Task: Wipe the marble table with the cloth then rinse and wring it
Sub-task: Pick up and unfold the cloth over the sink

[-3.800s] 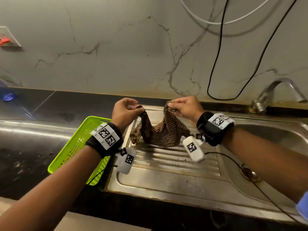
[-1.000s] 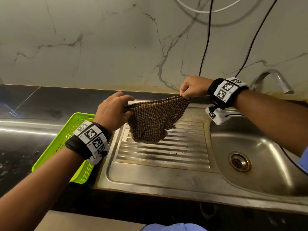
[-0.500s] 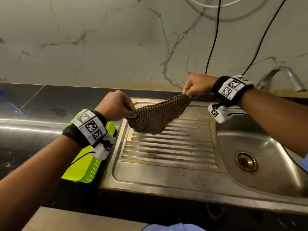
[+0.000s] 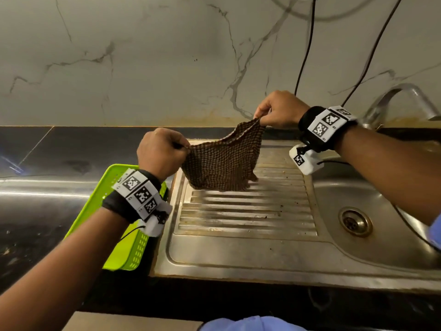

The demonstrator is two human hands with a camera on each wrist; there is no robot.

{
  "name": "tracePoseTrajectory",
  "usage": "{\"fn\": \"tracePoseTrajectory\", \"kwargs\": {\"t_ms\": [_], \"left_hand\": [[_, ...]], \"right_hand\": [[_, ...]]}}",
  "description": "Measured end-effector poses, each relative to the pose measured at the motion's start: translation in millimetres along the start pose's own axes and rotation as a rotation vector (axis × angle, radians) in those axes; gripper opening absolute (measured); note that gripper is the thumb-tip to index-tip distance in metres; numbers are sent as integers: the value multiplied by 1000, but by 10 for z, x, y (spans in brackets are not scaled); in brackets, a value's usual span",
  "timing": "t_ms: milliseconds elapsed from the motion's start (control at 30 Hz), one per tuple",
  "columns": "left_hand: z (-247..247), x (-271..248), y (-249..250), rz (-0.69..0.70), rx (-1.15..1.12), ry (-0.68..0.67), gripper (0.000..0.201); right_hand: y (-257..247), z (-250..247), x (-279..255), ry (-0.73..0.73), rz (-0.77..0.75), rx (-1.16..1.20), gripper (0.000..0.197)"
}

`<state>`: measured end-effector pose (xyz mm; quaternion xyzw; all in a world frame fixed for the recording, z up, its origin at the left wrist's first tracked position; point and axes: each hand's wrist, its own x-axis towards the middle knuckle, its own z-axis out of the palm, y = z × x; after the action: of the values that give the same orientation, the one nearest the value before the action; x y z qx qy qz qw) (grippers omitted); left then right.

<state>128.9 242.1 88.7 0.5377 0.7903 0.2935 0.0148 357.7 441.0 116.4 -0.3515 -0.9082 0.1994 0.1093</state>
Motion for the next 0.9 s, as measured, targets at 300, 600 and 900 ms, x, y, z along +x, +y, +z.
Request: {"fn": "tracePoseTrajectory", "kwargs": {"t_ms": [300,600,900], "left_hand": [[279,-2,-216,-208,-379,-256,17],[474,-208,-207,83,77,-50,20],[528,-211,-235,-383,-599,-262,18]], "right_hand": [[-83,169,-99,-61,40,-79,17],[-120,266,-68,28,139,71,17],[-352,429,-279,-81,-39,-104,22]]}}
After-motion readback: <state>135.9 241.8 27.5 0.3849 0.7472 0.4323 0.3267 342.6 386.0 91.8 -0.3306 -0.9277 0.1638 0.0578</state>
